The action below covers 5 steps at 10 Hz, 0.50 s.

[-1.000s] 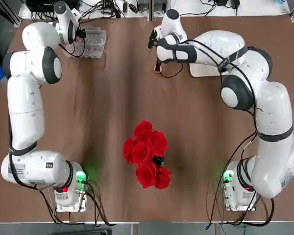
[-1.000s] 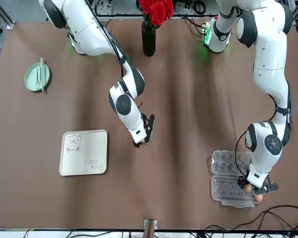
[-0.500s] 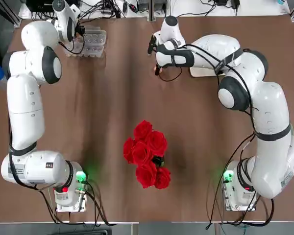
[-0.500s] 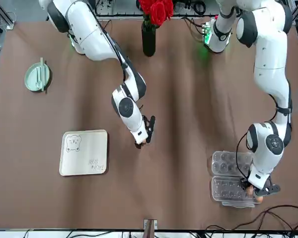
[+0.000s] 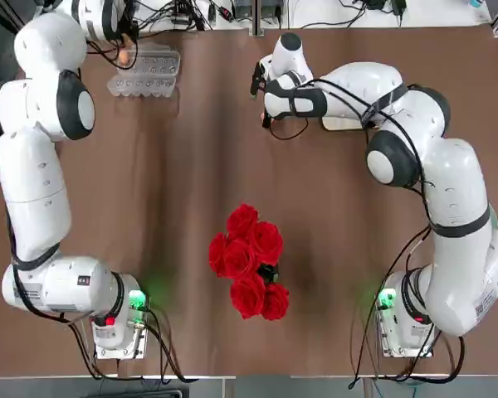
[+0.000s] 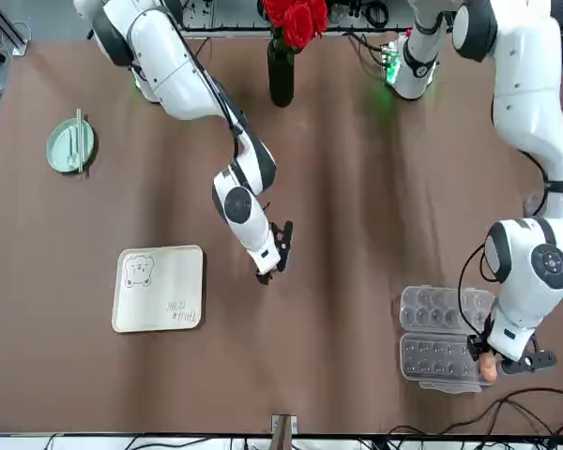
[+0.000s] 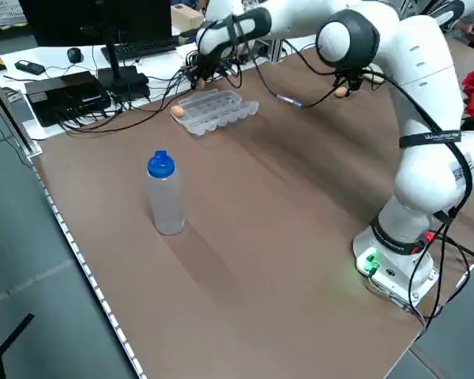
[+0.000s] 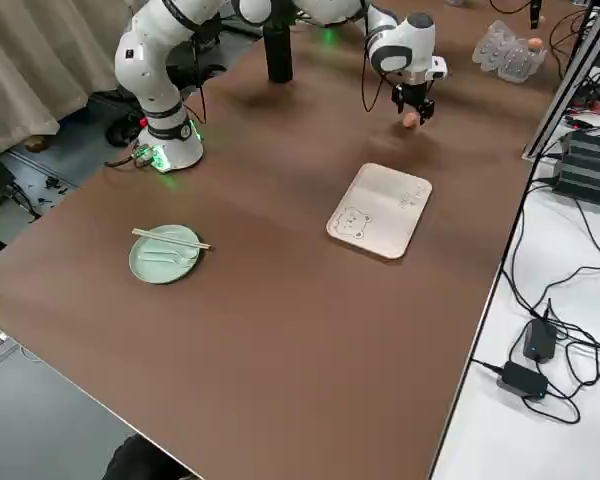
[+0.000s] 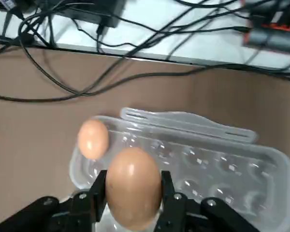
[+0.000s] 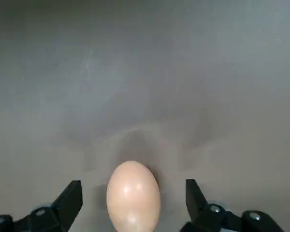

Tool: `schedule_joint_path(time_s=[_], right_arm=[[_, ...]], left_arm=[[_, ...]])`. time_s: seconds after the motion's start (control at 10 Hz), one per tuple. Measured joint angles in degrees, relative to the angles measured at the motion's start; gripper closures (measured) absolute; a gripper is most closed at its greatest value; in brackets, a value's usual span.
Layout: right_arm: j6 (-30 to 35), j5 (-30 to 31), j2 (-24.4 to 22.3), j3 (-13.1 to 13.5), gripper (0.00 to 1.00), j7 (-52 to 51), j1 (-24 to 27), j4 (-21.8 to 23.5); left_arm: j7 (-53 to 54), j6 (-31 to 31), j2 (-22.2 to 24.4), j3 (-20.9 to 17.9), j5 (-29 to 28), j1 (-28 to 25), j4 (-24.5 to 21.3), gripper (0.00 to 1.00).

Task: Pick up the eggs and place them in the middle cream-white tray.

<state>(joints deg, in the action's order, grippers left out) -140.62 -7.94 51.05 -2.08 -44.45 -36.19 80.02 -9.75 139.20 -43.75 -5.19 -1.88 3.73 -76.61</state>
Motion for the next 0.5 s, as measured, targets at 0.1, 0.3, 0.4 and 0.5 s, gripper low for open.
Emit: schedule_joint_path(time_s=[0.1,0.3,0.4,0.5], right_arm=[[-0.2,0.0,0.1,0.0,0.16,-0.3,0.0,0.0],[-0.2,0.0,0.1,0.0,0.28,-0.5,-0.1,0.0],[-0.2,0.0,0.1,0.0,0.31,-0.5,-0.1,0.0],[-0.2,0.0,0.1,-0.1,0.35,-0.5,-0.2,0.0]], left_arm=[[-2.7,-1.9,1.1,0.2,0.0,1.7,0.0,0.53],[-8.9,-4.4,1.9,0.4,0.0,5.7,0.0,0.53],[-12.3,-5.0,2.1,0.4,0.0,7.6,0.0,0.53],[-15.3,-5.6,2.5,0.4,0.0,9.3,0.0,0.53]])
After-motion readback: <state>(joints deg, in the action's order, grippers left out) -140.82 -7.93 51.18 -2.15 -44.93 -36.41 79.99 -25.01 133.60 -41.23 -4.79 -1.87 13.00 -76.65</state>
